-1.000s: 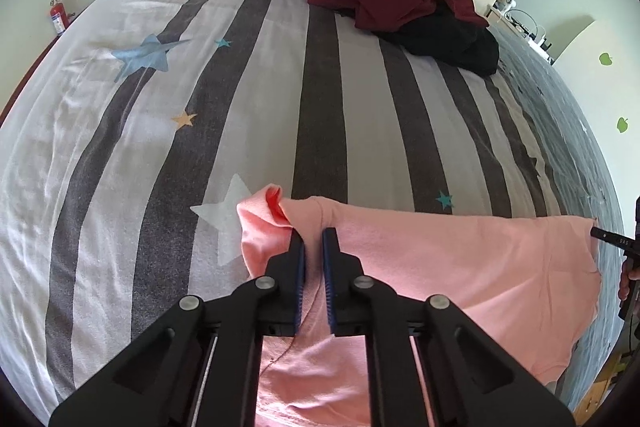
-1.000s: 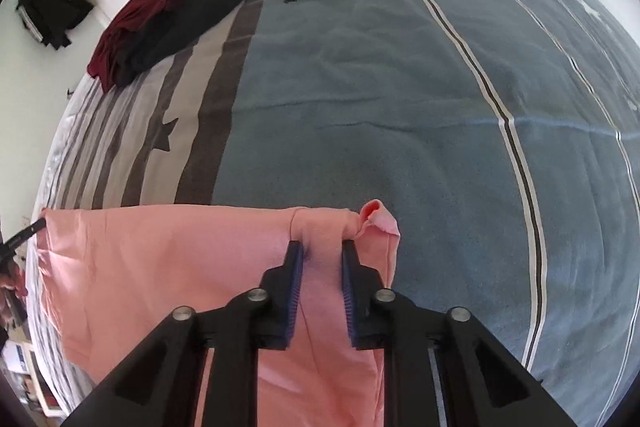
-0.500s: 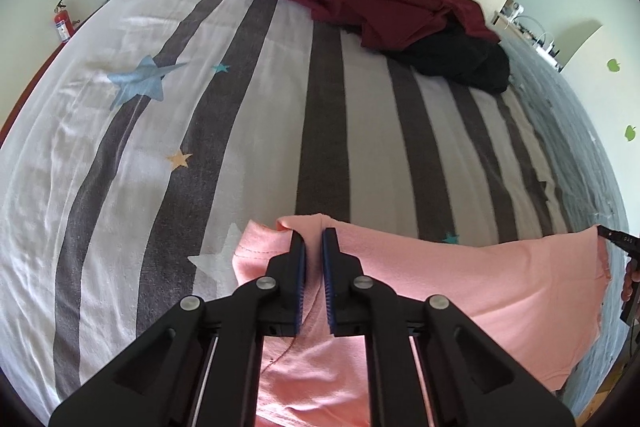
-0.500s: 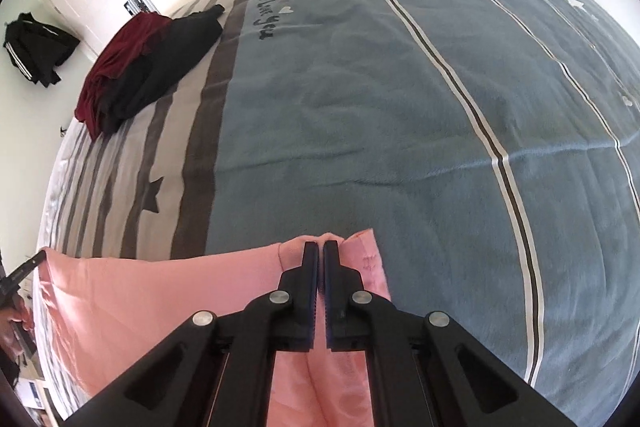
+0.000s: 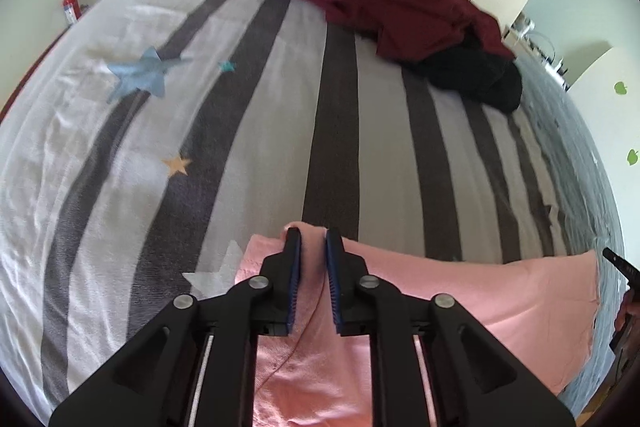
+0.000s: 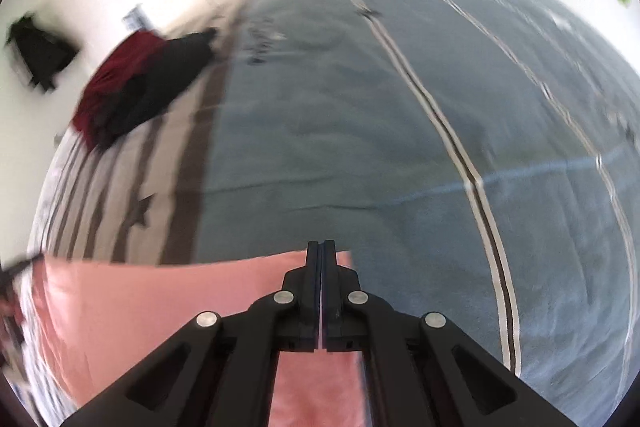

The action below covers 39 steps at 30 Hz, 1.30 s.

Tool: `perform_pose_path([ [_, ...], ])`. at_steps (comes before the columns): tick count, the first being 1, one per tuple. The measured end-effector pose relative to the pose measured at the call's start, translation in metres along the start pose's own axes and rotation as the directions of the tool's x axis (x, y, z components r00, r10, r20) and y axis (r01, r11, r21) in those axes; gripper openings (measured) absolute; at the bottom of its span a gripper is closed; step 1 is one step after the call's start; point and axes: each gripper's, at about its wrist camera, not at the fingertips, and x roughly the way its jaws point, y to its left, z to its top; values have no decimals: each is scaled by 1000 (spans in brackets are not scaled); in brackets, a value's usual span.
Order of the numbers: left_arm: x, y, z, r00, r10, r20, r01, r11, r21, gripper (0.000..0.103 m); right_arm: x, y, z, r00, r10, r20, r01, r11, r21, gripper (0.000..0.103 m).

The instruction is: Fold clothes

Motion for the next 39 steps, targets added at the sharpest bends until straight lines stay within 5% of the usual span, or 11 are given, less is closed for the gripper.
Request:
perform_pose_path([
  [1, -7, 2, 0, 999, 11, 33, -11, 1000, -9, 23, -4, 10, -2, 1000, 23, 6, -23, 999, -31, 4],
  [3, -22, 5, -1, 995, 33, 99, -31, 999, -27, 53, -5, 35, -10, 998, 66, -6, -66, 992, -110, 4],
  [5, -32, 6, 1, 992, 8, 129, -5, 1000, -23, 55, 4, 59, -18, 995, 90, -43, -96, 979, -180, 4],
  [7, -32, -4, 0, 994, -35, 100, 30, 998, 48, 52, 18, 71, -24, 992, 93, -82, -108, 973, -205, 4],
  [9, -28, -20, -5, 996, -78, 47, 71, 988, 135, 30, 34, 80, -27, 990, 83, -113, -106, 970, -217, 4],
  [12, -11, -43, -19, 993, -101, -56, 112, 966, 233, 13, 49, 83, -25, 991, 53, -119, -78, 973, -216, 3],
  [18, 39, -41, -24, 993, 62, -96, -40, 975, 219, 2, 66, 73, -15, 994, -18, -104, -2, 981, -193, 0],
  [21, 35, -38, -16, 995, 94, -27, -88, 981, 173, 2, 70, 69, -11, 995, -42, -94, 25, 985, -173, 0],
  [26, -2, -66, -19, 997, -52, 60, 42, 987, 158, 2, 48, 80, -7, 997, -80, -2, 79, 987, -137, 6],
  [33, 14, -144, -59, 975, -217, -40, 220, 940, 260, 2, 41, 160, -36, 997, 69, 26, -60, 962, -265, 6],
  [39, 53, -169, -62, 981, -179, -74, 190, 961, 202, 2, 84, 198, -40, 997, 71, -24, -75, 957, -280, 6],
])
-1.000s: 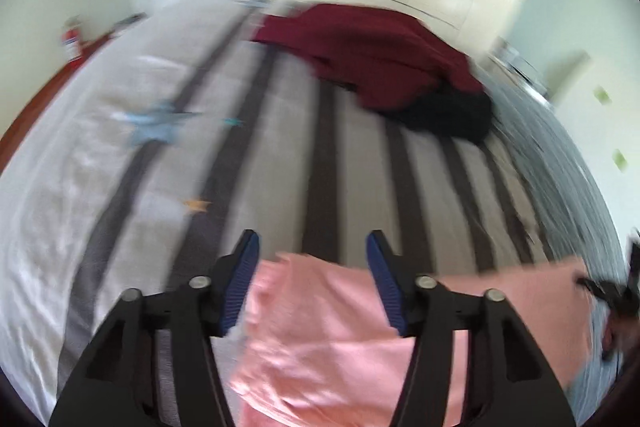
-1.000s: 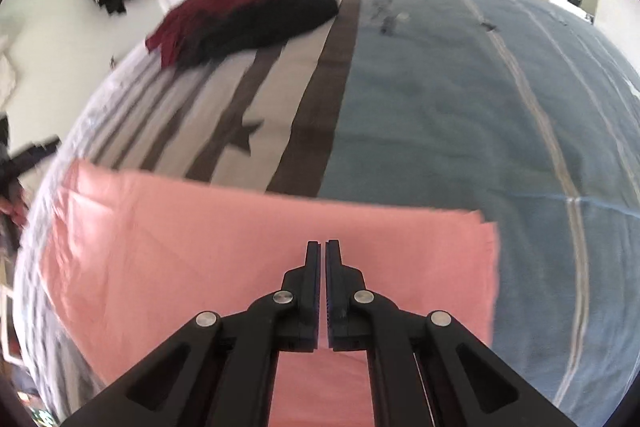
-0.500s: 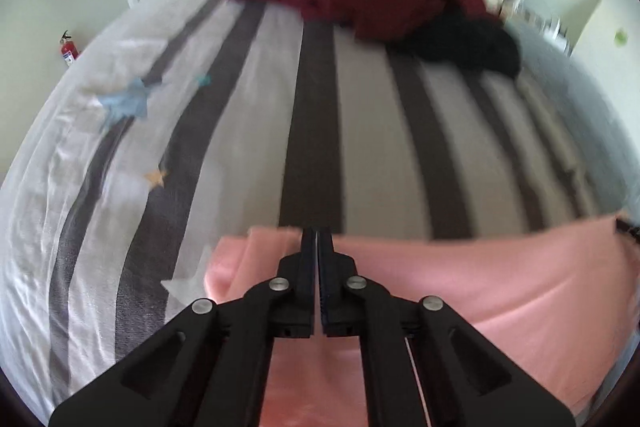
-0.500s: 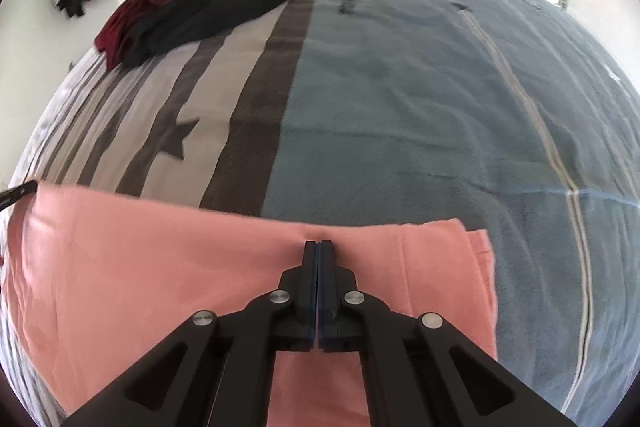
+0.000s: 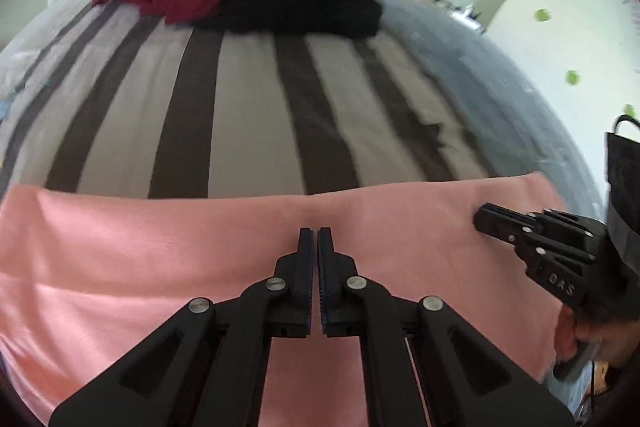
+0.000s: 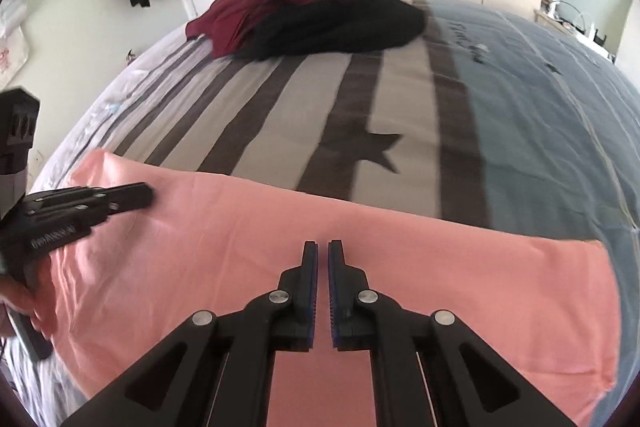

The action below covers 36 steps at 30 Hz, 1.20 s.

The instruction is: Fold clothes

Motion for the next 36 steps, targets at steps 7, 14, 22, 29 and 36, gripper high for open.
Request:
perform_pose_path([
  [7, -6, 29, 3, 997, 3, 74, 5, 993, -114, 2, 10, -42, 7, 1000, 7, 13, -9, 993, 121, 0],
  [14, -26, 55, 10, 990, 77, 121, -66, 993, -94, 2, -9, -83, 0, 999, 16, 35, -21, 988, 154, 0],
  [22, -44, 146, 14, 965, 240, 107, -214, 955, -206, 2, -34, -145, -10, 991, -130, 44, 114, 956, 269, 2],
  [29, -58, 103, 27, 953, 214, 216, -179, 969, -172, 2, -36, -154, -6, 984, -177, 33, 164, 957, 240, 6],
  [36, -25, -38, 16, 989, -84, 121, 74, 994, 86, 2, -36, -49, 9, 994, 15, 106, -29, 991, 128, 7],
])
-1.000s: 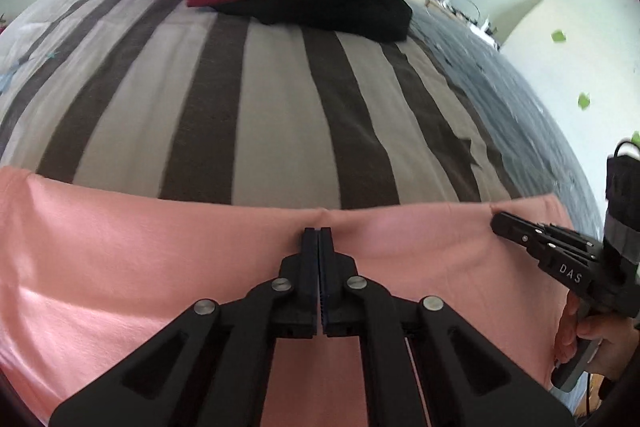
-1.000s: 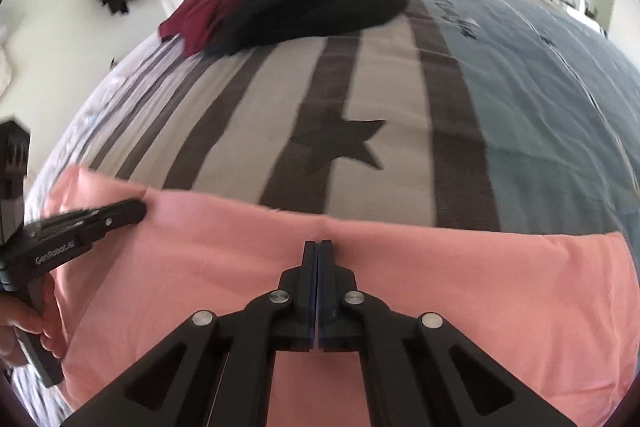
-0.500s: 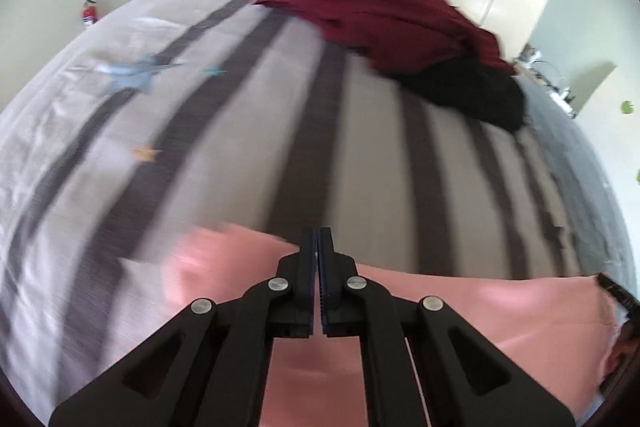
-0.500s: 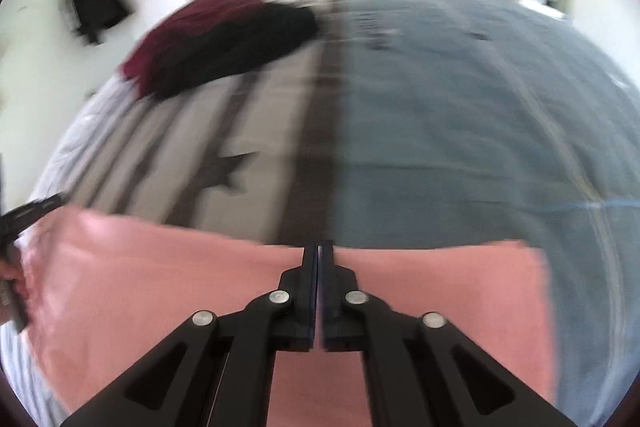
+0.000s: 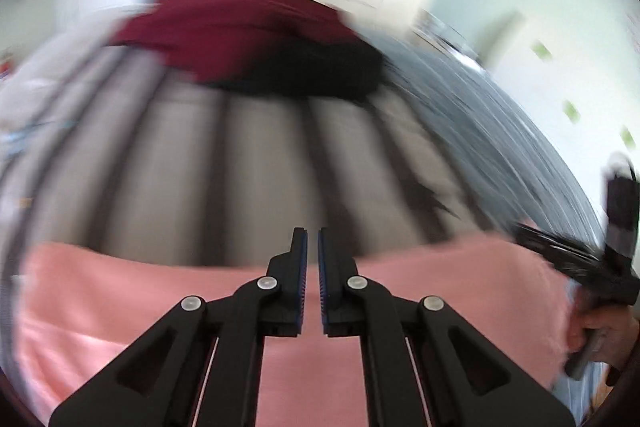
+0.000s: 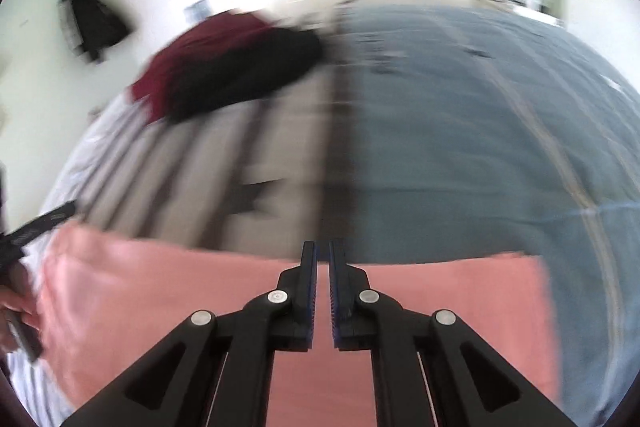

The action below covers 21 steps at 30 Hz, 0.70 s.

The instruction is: Fold clothes

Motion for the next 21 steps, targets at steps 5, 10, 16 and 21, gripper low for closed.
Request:
perform_pose_path([
  [5, 46, -35, -14, 994, -22, -109, 27, 999, 39, 2, 36, 61, -11, 995, 81, -57, -84, 995, -55, 7],
  [10, 39, -4, -18, 997, -16, -78, 12, 999, -45, 2, 59, 37, -13, 993, 77, -89, -75, 997, 26, 0],
  [16, -12, 63, -25, 992, 121, -20, -123, 984, -128, 2, 30, -13, -9, 999, -21, -49, 24, 997, 72, 1],
  [21, -45, 123, -34, 954, 300, -14, -299, 944, -140, 2, 0, -70, -16, 990, -138, -33, 140, 986, 92, 4],
])
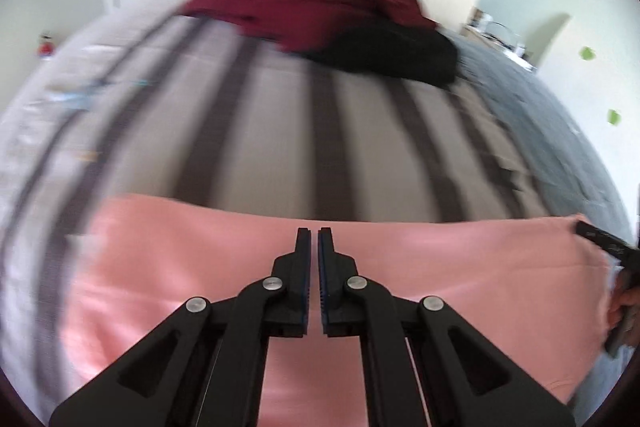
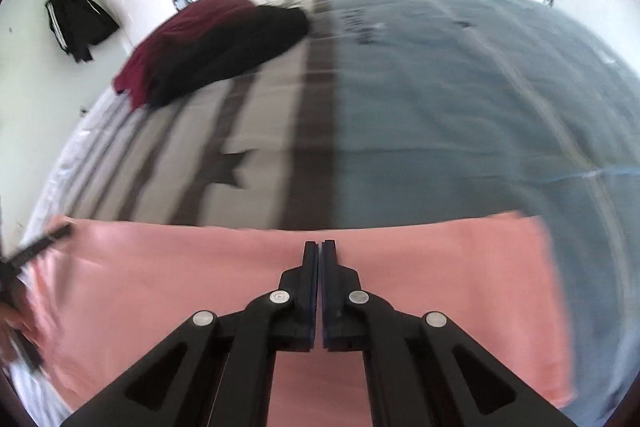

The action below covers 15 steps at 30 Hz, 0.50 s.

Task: Fold clothes
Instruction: 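Lay the folded shirt down and open both grippers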

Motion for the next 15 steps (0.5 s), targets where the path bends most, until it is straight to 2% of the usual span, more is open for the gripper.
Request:
perform_pose_path([
  [1, 4, 12, -3, 999, 33, -21, -33, 999, -1, 2, -1, -11, 0, 1000, -25, -3, 25, 1000, 7, 4],
  [3, 12, 20, -6, 999, 33, -31, -32, 999, 19, 2, 2, -39, 0, 998, -55, -19, 56, 997, 59, 0],
  [4, 15, 24, -7, 999, 29, -34, -28, 999, 31, 2, 4, -49, -1, 999, -44, -22, 46, 996, 75, 0],
  [6, 13, 19, -3, 998, 44, -35, -42, 998, 53, 2, 5, -52, 1, 999, -37, -28, 38, 998, 42, 0],
  [8, 3, 22, 3, 999, 49, 5, -49, 998, 24, 2, 2, -45, 4, 998, -62, -24, 62, 998, -5, 0],
  [12, 8, 37, 11, 995, 104, -10, -104, 994, -30, 2, -6, -60, 7, 997, -83, -4, 83, 996, 40, 1],
  [15, 8, 33, 13, 993, 115, -17, -114, 993, 26, 2, -9, -72, 7, 994, -110, -1, 110, 992, 67, 2],
])
